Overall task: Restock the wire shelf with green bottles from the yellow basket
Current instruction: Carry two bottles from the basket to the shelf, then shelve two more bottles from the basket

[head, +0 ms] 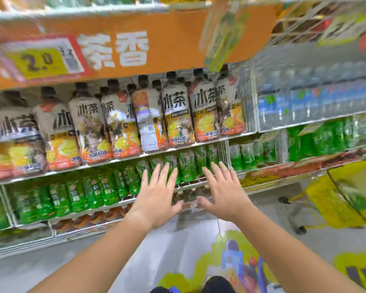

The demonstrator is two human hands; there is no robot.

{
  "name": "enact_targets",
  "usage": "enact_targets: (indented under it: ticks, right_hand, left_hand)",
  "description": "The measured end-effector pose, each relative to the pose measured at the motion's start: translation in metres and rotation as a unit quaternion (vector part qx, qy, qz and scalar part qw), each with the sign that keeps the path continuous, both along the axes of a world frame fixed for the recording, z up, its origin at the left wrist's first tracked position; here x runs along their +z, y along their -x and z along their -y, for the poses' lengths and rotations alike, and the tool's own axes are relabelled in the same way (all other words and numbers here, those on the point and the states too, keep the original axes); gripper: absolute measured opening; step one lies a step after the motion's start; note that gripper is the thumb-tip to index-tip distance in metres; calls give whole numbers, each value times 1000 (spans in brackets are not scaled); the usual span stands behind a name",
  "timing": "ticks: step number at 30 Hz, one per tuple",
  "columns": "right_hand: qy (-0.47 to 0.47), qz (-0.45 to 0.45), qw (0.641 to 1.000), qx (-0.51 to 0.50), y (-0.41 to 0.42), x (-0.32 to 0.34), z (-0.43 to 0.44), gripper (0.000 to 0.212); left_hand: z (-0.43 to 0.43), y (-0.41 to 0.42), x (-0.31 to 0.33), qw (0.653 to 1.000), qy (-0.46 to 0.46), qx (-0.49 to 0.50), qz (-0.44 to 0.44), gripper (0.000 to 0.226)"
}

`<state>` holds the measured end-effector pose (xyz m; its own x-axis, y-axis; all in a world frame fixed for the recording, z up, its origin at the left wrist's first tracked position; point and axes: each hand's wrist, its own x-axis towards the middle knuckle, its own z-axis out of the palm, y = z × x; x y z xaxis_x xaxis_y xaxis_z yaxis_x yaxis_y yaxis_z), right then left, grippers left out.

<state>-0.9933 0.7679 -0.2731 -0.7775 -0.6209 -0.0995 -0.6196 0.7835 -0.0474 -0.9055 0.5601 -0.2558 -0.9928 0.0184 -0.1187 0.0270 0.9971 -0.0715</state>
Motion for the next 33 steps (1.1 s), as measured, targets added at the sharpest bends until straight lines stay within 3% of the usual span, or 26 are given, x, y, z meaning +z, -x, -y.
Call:
enact_targets:
  ticks: [8, 17, 29, 33]
  right_hand:
    - [8, -22, 996, -88, -72, 92, -26, 92]
    - [21, -50, 980, -191, -161, 147, -76, 86]
    - [43, -98, 952, -288, -210, 182, -220, 88]
    - [31, -104, 943, -316, -211, 185, -291, 85]
  left_hand:
    - [-13, -36, 87, 996, 19, -81, -12, 93]
    - [-48, -69, 134, 985, 4, -168, -46, 94]
    - [-184, -76, 198, 963, 46, -254, -72, 100]
    - [-264, -70, 209, 959, 34, -266, -92, 91]
